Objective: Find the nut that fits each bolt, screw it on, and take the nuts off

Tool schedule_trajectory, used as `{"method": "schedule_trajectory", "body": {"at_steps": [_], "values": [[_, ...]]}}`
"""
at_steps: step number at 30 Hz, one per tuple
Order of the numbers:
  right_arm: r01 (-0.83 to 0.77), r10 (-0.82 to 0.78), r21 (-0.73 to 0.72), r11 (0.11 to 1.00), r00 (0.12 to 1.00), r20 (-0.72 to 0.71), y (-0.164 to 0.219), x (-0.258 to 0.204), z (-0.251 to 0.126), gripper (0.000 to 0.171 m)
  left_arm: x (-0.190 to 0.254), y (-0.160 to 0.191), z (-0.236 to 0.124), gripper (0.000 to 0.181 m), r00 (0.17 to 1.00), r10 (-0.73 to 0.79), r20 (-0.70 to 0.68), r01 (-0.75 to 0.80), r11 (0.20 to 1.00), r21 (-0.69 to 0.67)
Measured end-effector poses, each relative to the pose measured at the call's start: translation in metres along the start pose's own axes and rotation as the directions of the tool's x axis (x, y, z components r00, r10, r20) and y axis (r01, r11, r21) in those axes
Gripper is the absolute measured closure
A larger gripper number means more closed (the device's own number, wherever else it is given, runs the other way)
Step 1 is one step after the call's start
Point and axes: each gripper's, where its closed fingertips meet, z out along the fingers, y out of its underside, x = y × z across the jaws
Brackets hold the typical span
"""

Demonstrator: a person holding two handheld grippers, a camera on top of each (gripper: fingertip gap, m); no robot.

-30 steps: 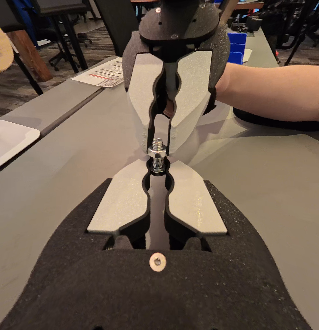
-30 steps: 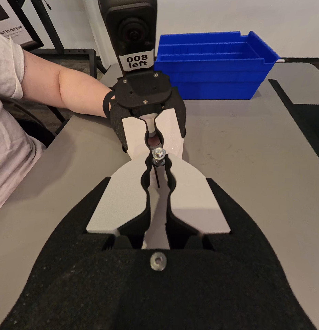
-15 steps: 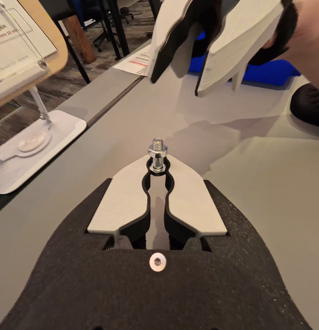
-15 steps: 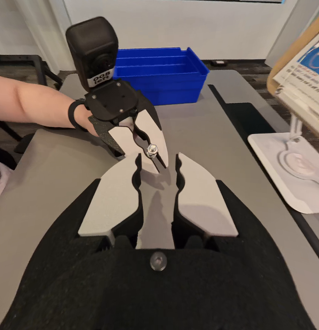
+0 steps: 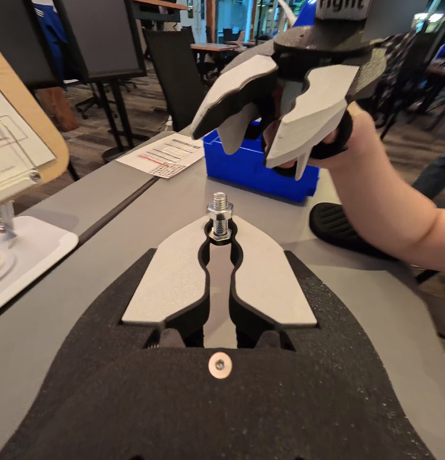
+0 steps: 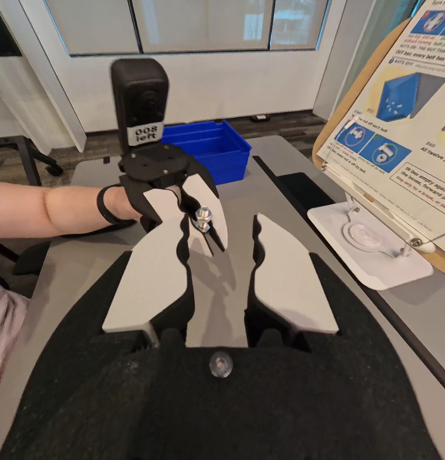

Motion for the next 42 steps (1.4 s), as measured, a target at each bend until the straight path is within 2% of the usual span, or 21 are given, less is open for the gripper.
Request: {"method": "schedule_trajectory", "body": {"at_steps": [3,6,13,20,25,29,33,37,42], "values": [[-0.053,0.048,0.072,0.996,0.996,0.075,-0.002,-0.01,0.005,0.125,0.006,0.0,-0.003,0.171,0.995,-0.075,-0.062,0.077,0.997,0.031],[-0.085,0.08,0.038,0.996,0.99,0.115,0.012,-0.013,0.016,0.125,0.011,0.005,-0.004,0.171,0.988,-0.113,-0.105,0.117,0.993,0.026],[-0.07,0.068,0.008,0.998,0.992,0.105,0.02,-0.016,0.03,0.128,0.017,0.005,-0.002,0.171,0.989,-0.097,-0.111,0.099,0.995,0.015],[-0.012,0.012,0.001,1.0,0.994,0.105,0.023,-0.011,0.016,0.131,0.024,-0.003,-0.01,0.171,0.99,-0.079,-0.119,0.084,0.996,0.041],[-0.068,0.049,0.095,0.993,0.98,0.19,0.005,-0.028,0.016,0.13,0.028,-0.002,-0.009,0.171,0.989,-0.076,-0.129,0.081,0.996,0.037],[-0.045,0.038,0.031,0.999,0.983,0.179,0.015,-0.027,0.02,0.127,0.034,-0.004,-0.007,0.171,0.988,-0.067,-0.136,0.073,0.996,0.042],[-0.076,0.064,0.063,0.995,0.983,0.17,0.011,-0.017,0.008,0.132,0.034,-0.008,-0.011,0.171,0.988,-0.065,-0.137,0.073,0.996,0.054],[-0.103,0.072,0.11,0.989,0.965,0.251,0.0,-0.033,0.008,0.131,0.036,-0.008,-0.011,0.171,0.988,-0.064,-0.14,0.072,0.996,0.054],[-0.053,0.04,0.052,0.997,0.976,0.215,0.01,-0.033,0.016,0.125,0.042,-0.009,-0.01,0.171,0.988,-0.054,-0.148,0.063,0.997,0.052]]}}
